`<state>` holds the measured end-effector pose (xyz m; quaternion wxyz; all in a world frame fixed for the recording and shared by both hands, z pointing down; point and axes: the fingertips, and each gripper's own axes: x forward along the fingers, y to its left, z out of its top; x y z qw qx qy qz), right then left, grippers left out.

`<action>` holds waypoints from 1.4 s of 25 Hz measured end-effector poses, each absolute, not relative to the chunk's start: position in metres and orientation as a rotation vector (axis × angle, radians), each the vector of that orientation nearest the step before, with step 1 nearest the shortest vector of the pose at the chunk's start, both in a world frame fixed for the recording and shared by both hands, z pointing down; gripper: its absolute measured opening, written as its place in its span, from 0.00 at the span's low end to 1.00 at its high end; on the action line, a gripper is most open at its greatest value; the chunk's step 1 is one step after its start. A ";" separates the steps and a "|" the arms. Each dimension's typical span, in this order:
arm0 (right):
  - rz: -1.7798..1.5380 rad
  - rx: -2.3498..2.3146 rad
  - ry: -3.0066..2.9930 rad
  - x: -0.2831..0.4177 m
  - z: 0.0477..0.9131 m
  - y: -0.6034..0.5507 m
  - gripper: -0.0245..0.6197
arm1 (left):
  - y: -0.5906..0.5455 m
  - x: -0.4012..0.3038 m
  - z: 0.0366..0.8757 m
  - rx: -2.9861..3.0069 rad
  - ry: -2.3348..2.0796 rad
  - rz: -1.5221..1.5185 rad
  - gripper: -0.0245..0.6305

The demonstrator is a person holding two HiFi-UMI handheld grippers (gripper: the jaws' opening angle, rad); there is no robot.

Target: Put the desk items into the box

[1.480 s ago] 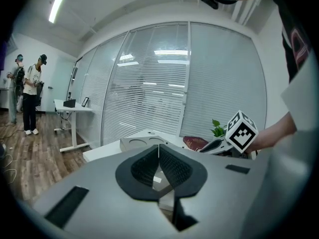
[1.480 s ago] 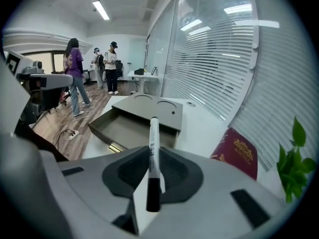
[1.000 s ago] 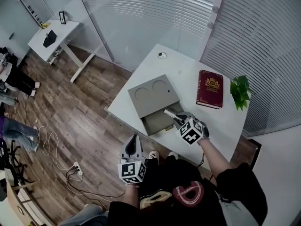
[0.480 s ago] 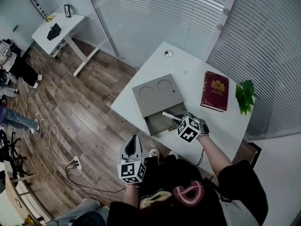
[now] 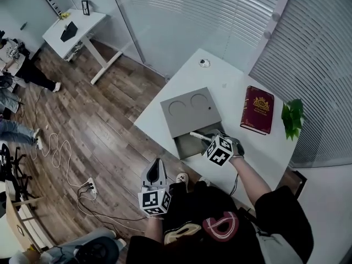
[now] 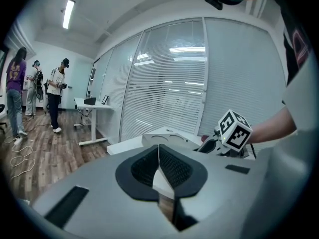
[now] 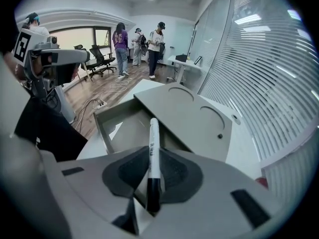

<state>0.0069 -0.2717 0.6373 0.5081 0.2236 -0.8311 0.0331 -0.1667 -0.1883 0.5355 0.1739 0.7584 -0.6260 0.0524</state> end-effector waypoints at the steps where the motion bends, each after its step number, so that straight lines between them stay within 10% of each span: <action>1: 0.078 0.532 -2.003 0.005 0.638 -0.272 0.15 | -0.188 -0.168 0.536 2.145 -1.778 0.152 0.07; 35: 0.120 0.492 -2.031 -0.006 0.660 -0.284 0.15 | -0.185 -0.184 0.542 2.062 -1.847 0.192 0.07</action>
